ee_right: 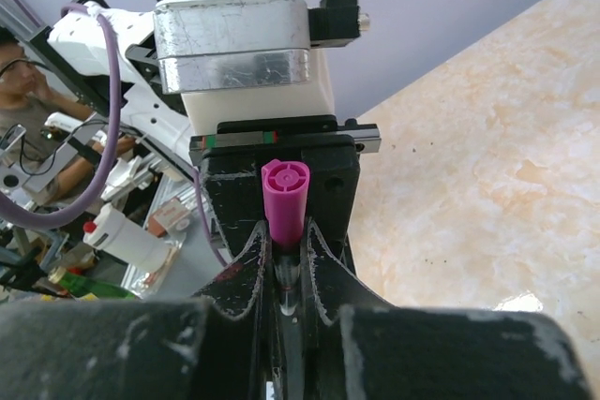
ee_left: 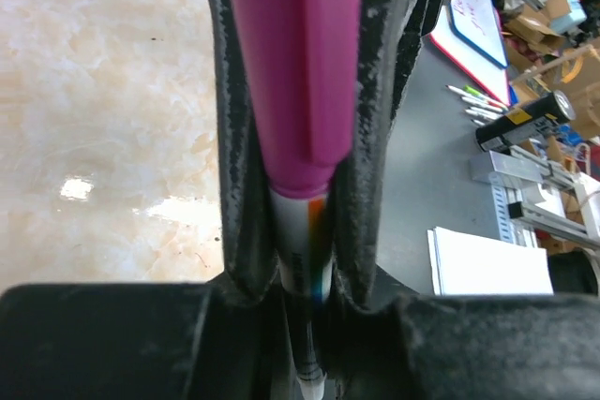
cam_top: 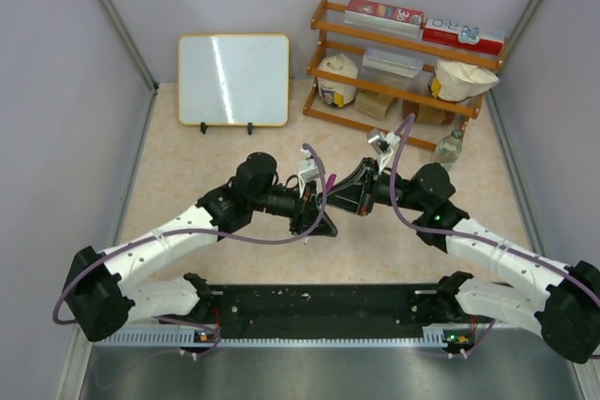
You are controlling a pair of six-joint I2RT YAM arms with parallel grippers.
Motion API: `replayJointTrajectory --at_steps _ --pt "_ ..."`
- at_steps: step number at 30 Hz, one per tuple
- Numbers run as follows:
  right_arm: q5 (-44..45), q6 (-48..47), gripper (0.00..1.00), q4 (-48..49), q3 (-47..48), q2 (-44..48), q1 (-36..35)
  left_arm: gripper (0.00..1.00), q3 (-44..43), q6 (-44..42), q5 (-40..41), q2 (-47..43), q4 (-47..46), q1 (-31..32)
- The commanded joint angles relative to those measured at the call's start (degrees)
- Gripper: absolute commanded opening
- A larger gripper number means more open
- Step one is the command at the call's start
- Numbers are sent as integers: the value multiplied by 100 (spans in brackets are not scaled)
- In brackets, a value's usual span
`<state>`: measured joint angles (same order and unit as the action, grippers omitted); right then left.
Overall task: Write a sentence on the whiteboard
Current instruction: Pass from the left arm to the right, then pass from the right arm to the left
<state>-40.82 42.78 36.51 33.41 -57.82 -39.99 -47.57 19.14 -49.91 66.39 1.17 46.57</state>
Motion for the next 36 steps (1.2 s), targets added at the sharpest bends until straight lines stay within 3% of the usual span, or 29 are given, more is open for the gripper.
replayJointTrajectory --at_steps 1,4,7,10,13,16,18,20,21,26,27,29,30,33,36 --pt "425 11 0 321 105 113 -123 26 221 -191 508 -389 112 37" --pt "469 19 0 365 52 140 -132 44 388 -77 657 -653 41 -33" --pt "548 19 0 330 25 210 -123 55 503 -59 728 -864 76 -104" --pt "619 -16 0 269 17 263 -150 60 644 11 833 -1084 77 -165" --pt "619 -7 0 251 17 280 -132 60 802 116 851 -1260 -73 -192" --pt "768 -7 0 216 -27 342 -123 50 837 143 843 -1322 -310 -200" --pt "795 -7 0 207 -36 368 -132 30 811 143 869 -1339 -284 -192" --pt "786 -7 0 207 -36 359 -132 17 811 161 930 -1365 -275 -209" --pt "777 -7 0 190 -36 351 -132 4 811 178 983 -1409 -284 -227" --pt "498 -182 3 -30 43 289 -132 0 846 169 1062 -1646 -240 -262" --pt "409 -252 19 -204 86 272 -132 0 829 169 1071 -1716 -188 -262" --pt "268 -436 41 -424 201 298 -123 0 776 108 1054 -1787 83 -271" --pt "233 -533 64 -661 245 315 -123 0 706 73 1045 -1814 198 -271" --pt "31 -868 96 -1092 508 351 -97 0 513 -85 869 -1814 647 -262" --pt "-285 -1035 99 -1436 737 351 -36 0 398 -252 702 -1788 1059 -271"
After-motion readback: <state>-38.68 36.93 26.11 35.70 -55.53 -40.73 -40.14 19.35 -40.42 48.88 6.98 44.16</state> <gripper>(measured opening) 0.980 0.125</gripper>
